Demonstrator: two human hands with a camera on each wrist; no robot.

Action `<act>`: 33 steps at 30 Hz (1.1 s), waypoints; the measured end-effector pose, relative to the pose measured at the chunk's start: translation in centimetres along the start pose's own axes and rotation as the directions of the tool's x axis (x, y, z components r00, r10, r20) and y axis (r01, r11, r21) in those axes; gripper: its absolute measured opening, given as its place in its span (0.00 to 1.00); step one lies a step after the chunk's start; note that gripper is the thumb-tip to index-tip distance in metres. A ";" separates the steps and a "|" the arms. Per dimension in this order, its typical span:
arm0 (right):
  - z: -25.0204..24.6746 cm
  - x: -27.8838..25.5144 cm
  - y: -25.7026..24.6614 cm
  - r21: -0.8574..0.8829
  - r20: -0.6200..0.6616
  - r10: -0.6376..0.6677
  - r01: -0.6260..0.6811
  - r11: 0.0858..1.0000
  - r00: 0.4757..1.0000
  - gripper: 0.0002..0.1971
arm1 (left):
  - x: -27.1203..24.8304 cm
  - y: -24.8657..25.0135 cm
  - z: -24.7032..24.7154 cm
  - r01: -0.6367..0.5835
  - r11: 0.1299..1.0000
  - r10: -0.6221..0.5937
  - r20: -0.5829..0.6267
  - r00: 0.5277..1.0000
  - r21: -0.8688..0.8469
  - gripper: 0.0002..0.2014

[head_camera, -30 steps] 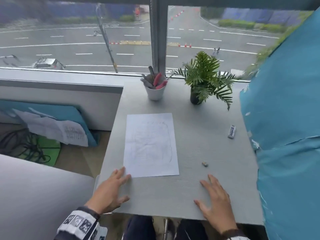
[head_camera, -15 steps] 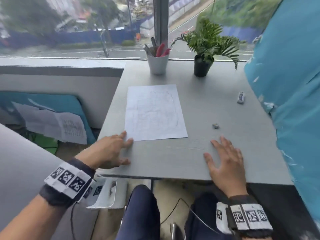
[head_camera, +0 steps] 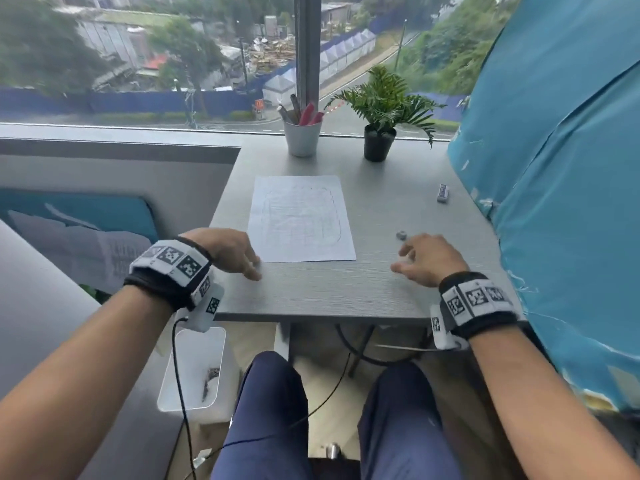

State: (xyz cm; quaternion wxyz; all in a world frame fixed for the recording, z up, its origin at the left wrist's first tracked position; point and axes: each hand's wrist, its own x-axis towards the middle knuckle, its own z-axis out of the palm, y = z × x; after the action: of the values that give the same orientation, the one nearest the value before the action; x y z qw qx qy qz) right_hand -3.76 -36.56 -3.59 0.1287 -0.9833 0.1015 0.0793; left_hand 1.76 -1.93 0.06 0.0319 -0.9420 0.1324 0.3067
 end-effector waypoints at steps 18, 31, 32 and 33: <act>-3.7 8.4 -2.4 -0.041 0.026 -0.103 0.104 0.994 0.994 0.06 | 7.4 6.0 -3.2 -0.220 0.975 0.205 -0.267 0.942 -0.029 0.37; 0.2 9.0 -8.5 0.184 0.057 -0.414 0.398 0.899 0.908 0.04 | 9.0 7.6 -1.5 -0.263 0.965 0.251 -0.232 0.940 -0.021 0.42; 0.2 9.1 -8.5 0.186 0.052 -0.416 0.400 0.897 0.908 0.04 | 9.2 7.8 -1.5 -0.283 0.958 0.263 -0.238 0.935 -0.053 0.42; 0.1 9.3 -8.4 0.193 0.042 -0.412 0.397 0.897 0.910 0.04 | 9.4 7.9 -1.6 -0.298 0.952 0.274 -0.236 0.932 -0.073 0.43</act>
State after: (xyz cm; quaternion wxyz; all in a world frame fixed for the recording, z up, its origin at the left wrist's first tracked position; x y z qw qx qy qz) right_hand 7.06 -30.29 -3.42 0.2345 -0.9631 -0.1036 0.0814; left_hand 7.88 -11.96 -3.99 -0.0790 -0.9414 0.2544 0.2069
